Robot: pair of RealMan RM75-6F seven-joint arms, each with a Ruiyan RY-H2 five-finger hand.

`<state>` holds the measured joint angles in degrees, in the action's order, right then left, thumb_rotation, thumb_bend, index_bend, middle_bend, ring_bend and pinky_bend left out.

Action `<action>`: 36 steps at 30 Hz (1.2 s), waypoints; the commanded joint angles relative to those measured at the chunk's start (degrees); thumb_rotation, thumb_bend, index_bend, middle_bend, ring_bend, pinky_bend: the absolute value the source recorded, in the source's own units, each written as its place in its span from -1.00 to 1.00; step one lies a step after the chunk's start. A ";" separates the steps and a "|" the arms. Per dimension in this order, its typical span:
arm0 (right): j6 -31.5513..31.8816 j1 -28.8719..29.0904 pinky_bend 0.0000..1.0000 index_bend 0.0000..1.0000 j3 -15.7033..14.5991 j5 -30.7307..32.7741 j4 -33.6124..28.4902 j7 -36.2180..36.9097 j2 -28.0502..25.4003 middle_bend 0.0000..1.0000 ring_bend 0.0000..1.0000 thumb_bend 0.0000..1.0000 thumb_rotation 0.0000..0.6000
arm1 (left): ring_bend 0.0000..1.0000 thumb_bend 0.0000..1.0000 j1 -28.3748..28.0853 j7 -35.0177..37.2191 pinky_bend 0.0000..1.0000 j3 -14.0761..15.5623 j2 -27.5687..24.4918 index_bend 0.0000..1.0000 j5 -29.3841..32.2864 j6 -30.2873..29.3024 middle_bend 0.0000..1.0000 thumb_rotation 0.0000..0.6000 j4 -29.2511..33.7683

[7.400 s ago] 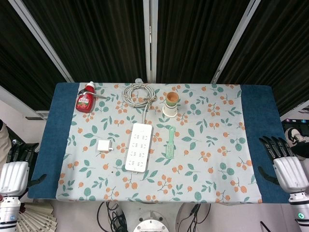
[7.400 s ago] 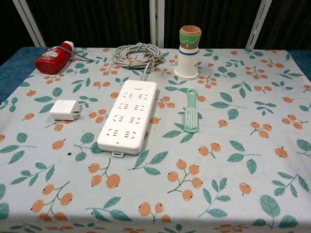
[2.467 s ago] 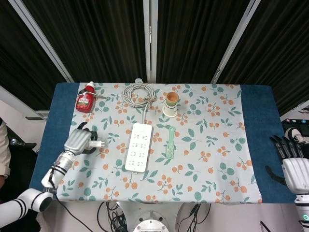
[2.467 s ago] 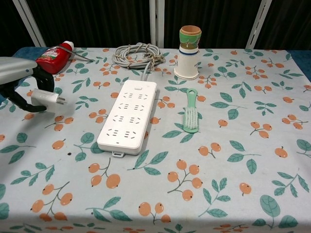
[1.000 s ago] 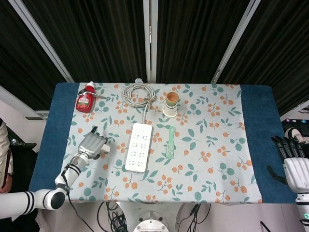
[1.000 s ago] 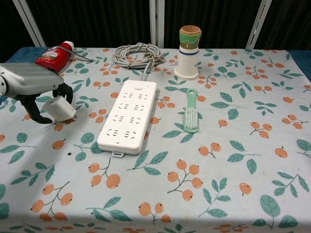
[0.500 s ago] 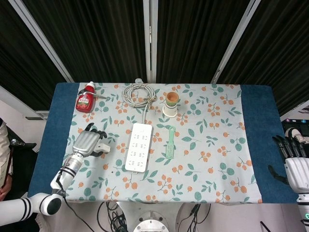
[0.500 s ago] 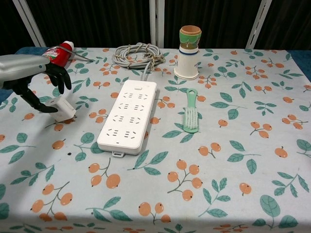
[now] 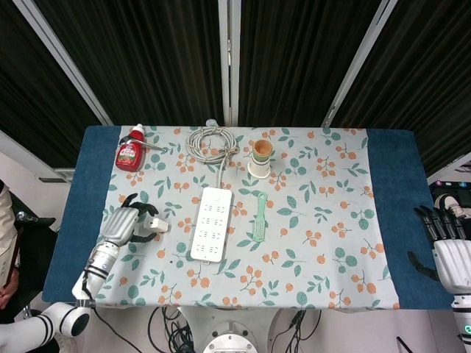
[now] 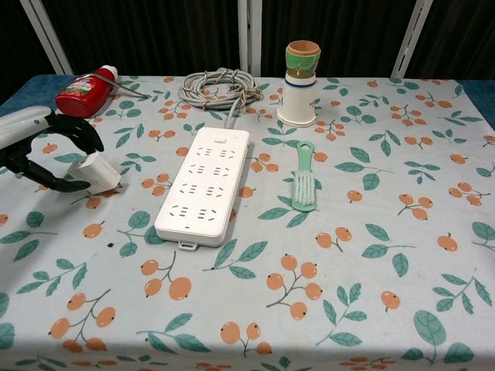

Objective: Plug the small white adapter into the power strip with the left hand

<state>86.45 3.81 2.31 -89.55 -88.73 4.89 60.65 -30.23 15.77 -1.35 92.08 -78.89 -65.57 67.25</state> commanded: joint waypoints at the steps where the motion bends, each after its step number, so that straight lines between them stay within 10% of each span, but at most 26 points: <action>1: 0.05 -0.03 -1.00 -1.00 0.00 -0.01 -0.07 -0.03 0.04 -0.87 -1.00 -0.56 1.00 | -0.46 -0.60 0.38 1.36 -0.87 -0.23 0.81 -0.22 -0.43 0.28 -0.18 1.00 -0.99; 20: -0.20 0.01 -1.00 -1.00 0.06 0.24 -0.84 -1.06 0.01 -0.87 -1.00 -0.56 1.00 | -0.45 -0.43 0.56 3.28 -0.86 -1.26 1.61 -0.11 -2.36 1.95 -0.09 1.00 -3.75; 26: 0.03 -0.08 -1.00 -1.00 0.00 0.02 -1.16 -1.27 -0.09 -0.87 -1.00 -0.56 1.00 | -0.18 -0.34 0.09 2.83 -0.69 -2.50 1.20 0.19 -2.57 1.66 0.23 1.00 -4.05; 36: 3.23 -0.89 -1.00 -1.00 1.00 -0.61 -2.94 -2.83 -1.84 -0.87 -1.00 -0.56 1.00 | 0.04 -0.21 -5.26 -8.22 -0.52 -5.13 -9.00 0.31 -5.04 4.72 0.40 1.00 12.23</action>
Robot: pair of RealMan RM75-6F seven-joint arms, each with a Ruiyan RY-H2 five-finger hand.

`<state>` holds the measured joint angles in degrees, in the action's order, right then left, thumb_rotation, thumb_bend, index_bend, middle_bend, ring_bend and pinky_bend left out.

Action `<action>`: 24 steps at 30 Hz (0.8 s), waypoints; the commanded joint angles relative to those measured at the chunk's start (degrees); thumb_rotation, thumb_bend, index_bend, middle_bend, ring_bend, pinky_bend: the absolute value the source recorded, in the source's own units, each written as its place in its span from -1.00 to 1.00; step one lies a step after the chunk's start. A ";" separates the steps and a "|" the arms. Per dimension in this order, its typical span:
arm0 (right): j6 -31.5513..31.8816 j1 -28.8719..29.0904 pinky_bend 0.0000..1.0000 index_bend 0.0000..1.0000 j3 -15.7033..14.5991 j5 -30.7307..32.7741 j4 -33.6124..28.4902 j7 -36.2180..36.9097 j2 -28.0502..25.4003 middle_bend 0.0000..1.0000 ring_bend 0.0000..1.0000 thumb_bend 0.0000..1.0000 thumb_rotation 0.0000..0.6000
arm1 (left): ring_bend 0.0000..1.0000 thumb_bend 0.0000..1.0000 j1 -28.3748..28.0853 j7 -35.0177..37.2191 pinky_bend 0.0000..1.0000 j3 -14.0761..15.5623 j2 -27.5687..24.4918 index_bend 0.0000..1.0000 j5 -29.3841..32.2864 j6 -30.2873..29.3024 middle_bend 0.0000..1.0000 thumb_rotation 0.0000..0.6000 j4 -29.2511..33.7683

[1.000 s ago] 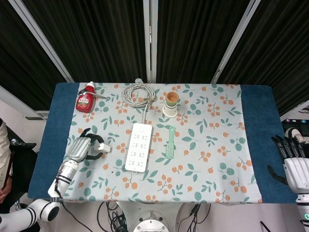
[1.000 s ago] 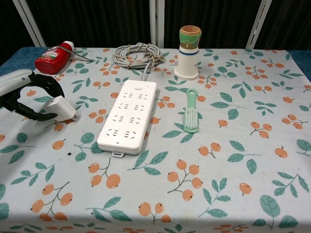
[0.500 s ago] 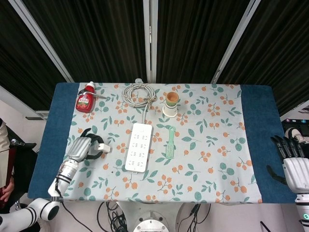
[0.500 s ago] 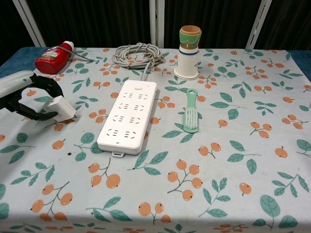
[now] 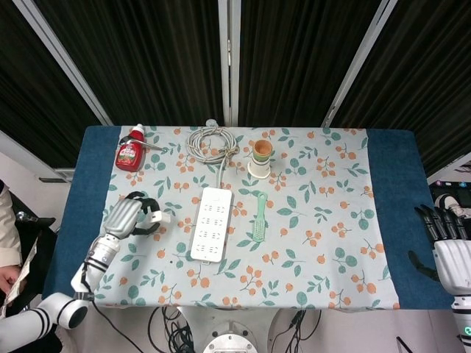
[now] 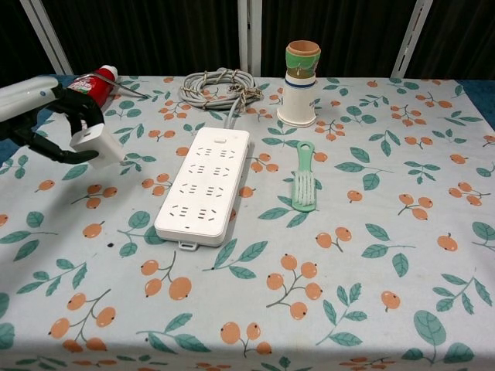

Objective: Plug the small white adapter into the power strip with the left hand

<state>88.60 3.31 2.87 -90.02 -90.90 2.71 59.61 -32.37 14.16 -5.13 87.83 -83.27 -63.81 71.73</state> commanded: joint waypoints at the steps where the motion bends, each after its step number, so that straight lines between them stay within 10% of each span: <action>1: 1.46 -0.53 -1.00 -1.00 0.54 -0.19 -1.10 -0.92 -1.13 -0.87 -1.00 -0.56 1.00 | 0.04 -0.21 -3.92 -8.37 -0.52 -1.57 -5.63 0.32 -0.26 4.33 0.40 1.00 9.68; 12: 1.29 -1.59 -1.00 -1.00 -1.22 -1.58 -2.39 -1.70 -2.24 -0.87 -1.00 -0.56 1.00 | 0.03 -0.21 -13.09 -28.59 -0.53 -5.69 -4.84 0.32 11.06 15.89 0.40 1.00 16.87; 24: -0.34 -1.22 -1.00 -1.00 -2.11 -2.22 -0.84 -0.52 -0.87 -0.87 -1.00 -0.56 1.00 | 0.03 -0.21 -16.70 -39.63 -0.53 -6.33 -1.86 0.31 23.01 15.73 0.39 1.00 17.32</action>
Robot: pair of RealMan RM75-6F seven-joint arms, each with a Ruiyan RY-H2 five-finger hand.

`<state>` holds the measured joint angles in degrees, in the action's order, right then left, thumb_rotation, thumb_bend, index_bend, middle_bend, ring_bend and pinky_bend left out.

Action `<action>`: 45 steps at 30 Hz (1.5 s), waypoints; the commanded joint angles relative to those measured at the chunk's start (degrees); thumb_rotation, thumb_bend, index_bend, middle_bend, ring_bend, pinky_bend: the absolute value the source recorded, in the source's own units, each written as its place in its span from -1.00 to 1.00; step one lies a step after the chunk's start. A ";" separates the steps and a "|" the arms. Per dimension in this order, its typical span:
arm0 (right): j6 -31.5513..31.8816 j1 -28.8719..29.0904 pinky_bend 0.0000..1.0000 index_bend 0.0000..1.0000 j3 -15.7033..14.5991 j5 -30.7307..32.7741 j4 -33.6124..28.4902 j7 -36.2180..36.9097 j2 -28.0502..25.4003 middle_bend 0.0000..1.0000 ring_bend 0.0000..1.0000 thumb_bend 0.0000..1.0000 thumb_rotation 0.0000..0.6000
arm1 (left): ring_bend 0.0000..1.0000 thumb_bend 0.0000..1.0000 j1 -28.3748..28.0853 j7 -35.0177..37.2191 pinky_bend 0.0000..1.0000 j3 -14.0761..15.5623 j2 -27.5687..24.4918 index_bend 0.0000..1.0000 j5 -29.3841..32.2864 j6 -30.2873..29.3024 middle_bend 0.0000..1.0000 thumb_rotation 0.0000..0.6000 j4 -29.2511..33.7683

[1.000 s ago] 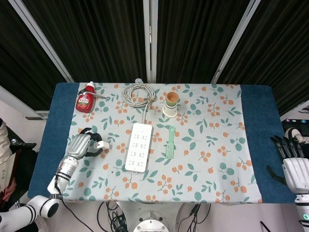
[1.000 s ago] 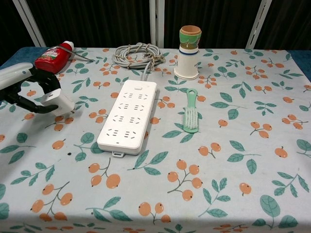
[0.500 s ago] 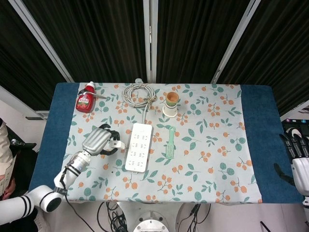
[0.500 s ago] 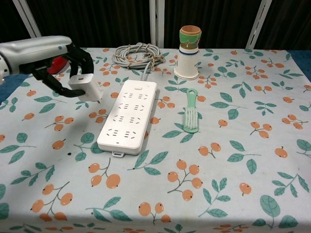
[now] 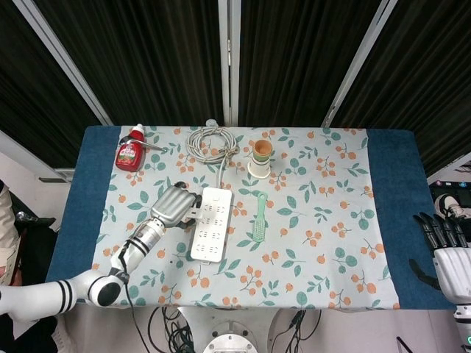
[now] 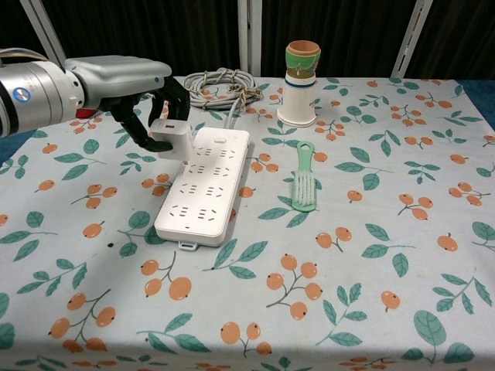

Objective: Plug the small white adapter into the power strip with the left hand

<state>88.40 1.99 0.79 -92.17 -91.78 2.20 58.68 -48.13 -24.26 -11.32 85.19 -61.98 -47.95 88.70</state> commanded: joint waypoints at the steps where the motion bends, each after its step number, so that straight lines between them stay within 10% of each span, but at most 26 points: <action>1: -0.32 0.18 -1.00 -1.00 -0.05 -0.09 0.05 -0.04 0.09 -0.87 -1.00 -0.56 1.00 | 0.03 -0.21 -1.20 -1.55 -0.53 -0.12 0.94 0.31 2.18 -0.25 0.39 1.00 0.52; 45: -0.94 0.44 -1.00 -1.00 0.39 0.90 0.64 0.24 0.80 -0.87 -1.00 -0.56 1.00 | 0.03 -0.21 -6.91 -6.77 -0.59 3.51 1.39 0.31 9.93 -1.14 0.39 1.00 1.85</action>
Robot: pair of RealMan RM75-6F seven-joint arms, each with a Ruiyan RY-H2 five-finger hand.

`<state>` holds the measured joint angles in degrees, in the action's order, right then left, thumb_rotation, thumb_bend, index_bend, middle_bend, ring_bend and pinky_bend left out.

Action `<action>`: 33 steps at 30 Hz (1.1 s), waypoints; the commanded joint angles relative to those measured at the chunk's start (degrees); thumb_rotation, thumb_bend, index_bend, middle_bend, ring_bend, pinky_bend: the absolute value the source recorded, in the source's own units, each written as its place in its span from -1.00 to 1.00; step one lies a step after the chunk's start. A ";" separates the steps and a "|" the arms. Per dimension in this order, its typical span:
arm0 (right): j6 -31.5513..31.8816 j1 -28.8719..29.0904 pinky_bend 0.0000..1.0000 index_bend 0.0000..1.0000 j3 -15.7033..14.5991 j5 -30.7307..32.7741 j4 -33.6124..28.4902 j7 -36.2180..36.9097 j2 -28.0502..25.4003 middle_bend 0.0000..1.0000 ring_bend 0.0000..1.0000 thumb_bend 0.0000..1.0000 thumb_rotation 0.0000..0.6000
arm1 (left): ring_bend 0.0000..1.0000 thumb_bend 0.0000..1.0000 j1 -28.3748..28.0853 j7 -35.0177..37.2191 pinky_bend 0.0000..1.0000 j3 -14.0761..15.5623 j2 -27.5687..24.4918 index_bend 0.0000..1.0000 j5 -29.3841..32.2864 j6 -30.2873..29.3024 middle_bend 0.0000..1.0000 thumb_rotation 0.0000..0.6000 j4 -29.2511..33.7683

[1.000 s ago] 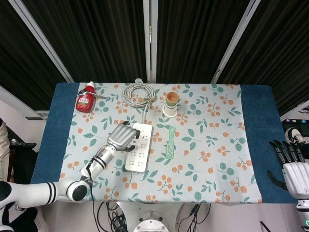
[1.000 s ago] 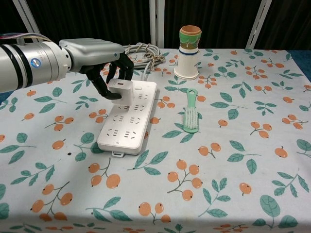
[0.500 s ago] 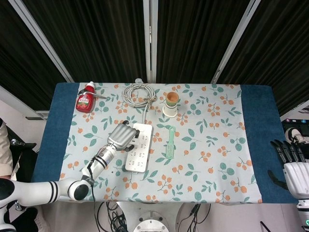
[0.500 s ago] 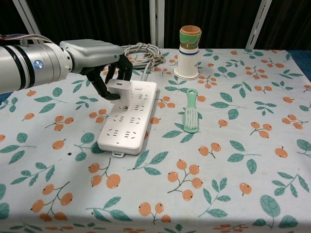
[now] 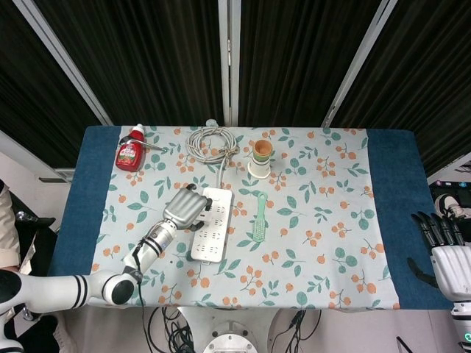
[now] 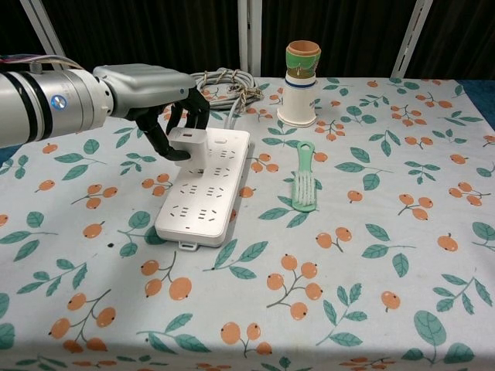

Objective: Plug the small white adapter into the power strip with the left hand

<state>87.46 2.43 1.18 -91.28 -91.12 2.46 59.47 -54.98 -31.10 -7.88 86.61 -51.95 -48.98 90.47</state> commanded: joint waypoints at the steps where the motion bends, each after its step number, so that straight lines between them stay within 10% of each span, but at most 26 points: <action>1: -0.01 0.02 -1.00 -1.00 0.02 0.02 -0.03 -0.04 0.02 -0.87 -1.00 -0.56 1.00 | 0.03 -0.21 -0.14 0.05 -0.59 0.15 -0.05 0.31 -0.14 -0.14 0.39 1.00 0.14; 33: 0.61 -0.40 -1.00 -1.00 0.04 0.09 -0.01 0.03 0.05 -0.87 -1.00 -0.56 1.00 | 0.03 -0.20 -1.78 -2.29 -0.59 1.84 -0.72 0.31 2.41 -0.92 0.38 1.00 0.01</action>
<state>88.06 2.04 1.22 -91.19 -91.14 2.49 59.51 -56.71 -33.35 -6.08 85.88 -49.60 -49.96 90.49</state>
